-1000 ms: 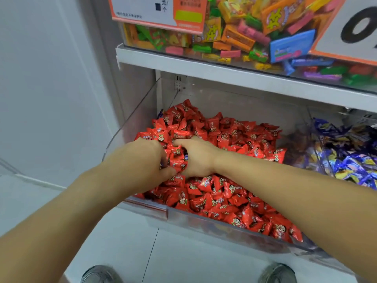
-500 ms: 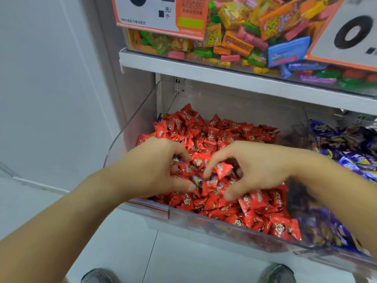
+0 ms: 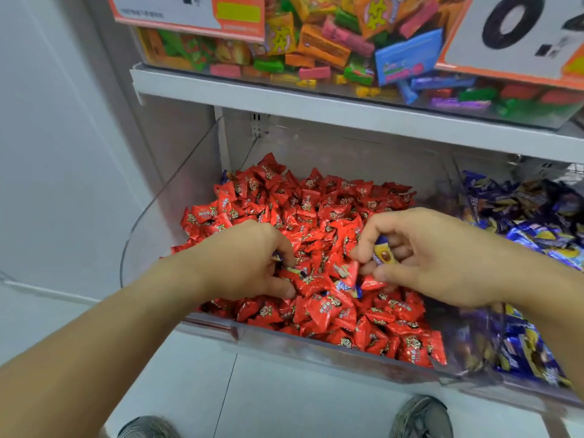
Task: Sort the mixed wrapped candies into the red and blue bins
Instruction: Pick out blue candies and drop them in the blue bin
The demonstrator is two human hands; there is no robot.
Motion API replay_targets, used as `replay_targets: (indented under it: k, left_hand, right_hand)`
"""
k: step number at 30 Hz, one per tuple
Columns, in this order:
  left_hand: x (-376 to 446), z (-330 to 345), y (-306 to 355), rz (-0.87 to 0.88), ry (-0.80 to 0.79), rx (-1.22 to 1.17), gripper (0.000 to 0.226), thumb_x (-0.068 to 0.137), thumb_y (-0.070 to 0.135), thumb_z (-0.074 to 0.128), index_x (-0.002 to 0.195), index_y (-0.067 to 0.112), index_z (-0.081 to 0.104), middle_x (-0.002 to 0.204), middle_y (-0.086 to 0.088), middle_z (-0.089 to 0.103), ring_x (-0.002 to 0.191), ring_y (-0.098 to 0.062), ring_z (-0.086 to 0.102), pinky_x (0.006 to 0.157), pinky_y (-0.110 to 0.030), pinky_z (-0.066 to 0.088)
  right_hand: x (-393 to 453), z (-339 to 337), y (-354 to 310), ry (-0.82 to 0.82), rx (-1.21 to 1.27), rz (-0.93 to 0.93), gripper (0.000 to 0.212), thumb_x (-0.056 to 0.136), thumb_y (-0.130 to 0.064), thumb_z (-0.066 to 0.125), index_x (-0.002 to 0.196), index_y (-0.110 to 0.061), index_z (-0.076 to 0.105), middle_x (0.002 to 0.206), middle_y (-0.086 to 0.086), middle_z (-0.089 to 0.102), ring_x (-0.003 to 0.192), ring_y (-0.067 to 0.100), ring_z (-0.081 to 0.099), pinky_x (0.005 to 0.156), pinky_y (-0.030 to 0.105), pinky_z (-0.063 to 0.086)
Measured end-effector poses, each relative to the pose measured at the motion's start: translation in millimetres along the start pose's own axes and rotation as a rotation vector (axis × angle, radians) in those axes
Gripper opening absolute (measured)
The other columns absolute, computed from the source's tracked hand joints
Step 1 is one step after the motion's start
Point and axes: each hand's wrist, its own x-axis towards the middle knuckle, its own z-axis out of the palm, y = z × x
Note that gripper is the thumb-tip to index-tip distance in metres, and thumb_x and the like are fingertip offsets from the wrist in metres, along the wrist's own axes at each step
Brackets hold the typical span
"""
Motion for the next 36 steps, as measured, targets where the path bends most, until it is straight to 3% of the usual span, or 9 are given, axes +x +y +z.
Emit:
replay_targets:
  k: [4,8,11,14,18,23,27,30,36]
  left_hand:
    - [0.2,0.9,-4.0,-0.015,0.002,-0.037,0.033,0.074,0.055,0.077,0.089,0.027,0.069,0.069,0.008,0.063,0.057,0.001,0.055,0.053,-0.013,0.041]
    - [5.9,4.4,-1.1,-0.017,0.022,0.004,0.033,0.086,0.058,0.061,0.095,0.028,0.073,0.088,0.007,0.07,0.079,-0.007,0.062,0.074,-0.028,0.053]
    - [8.9,6.7,1.6,0.011,-0.008,0.052,0.026,0.086,0.05,0.067,0.093,0.026,0.075,0.088,0.008,0.071,0.079,-0.006,0.062,0.074,-0.026,0.051]
    - [5.7,-3.2,-1.1,-0.012,0.035,0.035,0.029,0.085,0.053,0.066,0.082,0.026,0.074,0.073,0.007,0.068,0.066,-0.002,0.059,0.062,-0.023,0.047]
    - [-4.7,-25.0,-8.5,-0.113,0.122,-0.166,0.04,0.083,0.061,0.056,0.078,0.022,0.066,0.056,0.003,0.059,0.046,-0.004,0.055,0.048,-0.016,0.042]
    - [-16.2,-26.1,2.0,-0.137,0.045,-0.499,0.038,0.084,0.046,0.065,0.088,0.01,0.056,0.06,-0.007,0.066,0.05,-0.02,0.065,0.048,-0.032,0.05]
    - [-20.5,-28.5,9.7,-0.097,0.077,-0.62,0.035,0.083,0.03,0.072,0.09,0.004,0.049,0.051,-0.007,0.059,0.037,-0.015,0.054,0.036,-0.018,0.033]
    - [-22.3,-33.6,8.2,-0.105,0.163,-0.664,0.027,0.084,0.024,0.072,0.095,0.009,0.053,0.056,-0.007,0.061,0.039,-0.017,0.056,0.035,-0.018,0.032]
    - [-17.6,-33.2,4.8,-0.21,0.192,-0.806,0.018,0.099,0.014,0.053,0.101,0.026,0.066,0.074,-0.009,0.06,0.043,-0.02,0.049,0.038,-0.022,0.035]
  right_hand:
    - [-1.3,1.3,0.9,0.036,0.102,0.018,0.044,0.094,-0.005,0.062,0.118,-0.042,0.055,0.095,0.006,0.072,0.085,0.015,0.074,0.079,0.047,0.06]
    - [-3.4,-2.9,-5.3,0.097,-0.005,-0.001,0.036,0.096,0.002,0.053,0.103,-0.031,0.066,0.092,-0.014,0.07,0.065,-0.006,0.064,0.061,0.009,0.047]
    - [1.1,4.5,-9.5,0.147,-0.002,0.025,0.032,0.094,-0.005,0.051,0.093,-0.033,0.065,0.082,-0.006,0.07,0.043,0.004,0.045,0.045,0.021,0.038]
    - [6.6,22.0,-9.1,0.092,-0.188,0.008,0.008,0.091,-0.028,0.064,0.096,-0.034,0.064,0.077,-0.008,0.065,0.062,0.003,0.053,0.063,0.023,0.045]
    - [12.8,31.2,-9.8,0.004,-0.398,0.004,0.025,0.089,-0.048,0.067,0.109,-0.033,0.067,0.099,-0.012,0.059,0.093,0.006,0.05,0.091,0.031,0.045]
    - [16.3,35.9,-12.1,0.027,-0.407,0.03,0.021,0.09,-0.031,0.069,0.11,-0.033,0.064,0.096,-0.009,0.064,0.098,0.011,0.051,0.09,0.036,0.047]
    - [18.4,35.5,-8.2,0.103,-0.287,0.052,0.02,0.092,-0.031,0.068,0.109,-0.037,0.06,0.075,-0.017,0.05,0.078,-0.002,0.04,0.077,0.03,0.037]
    - [19.2,23.4,-2.6,0.215,-0.19,0.007,0.016,0.096,-0.035,0.062,0.111,-0.038,0.061,0.093,-0.013,0.062,0.085,0.001,0.051,0.081,0.031,0.043]
    - [32.3,31.3,-20.1,0.261,0.363,0.058,0.005,0.095,-0.026,0.065,0.099,-0.027,0.065,0.064,-0.006,0.063,0.05,0.008,0.049,0.051,0.026,0.04]
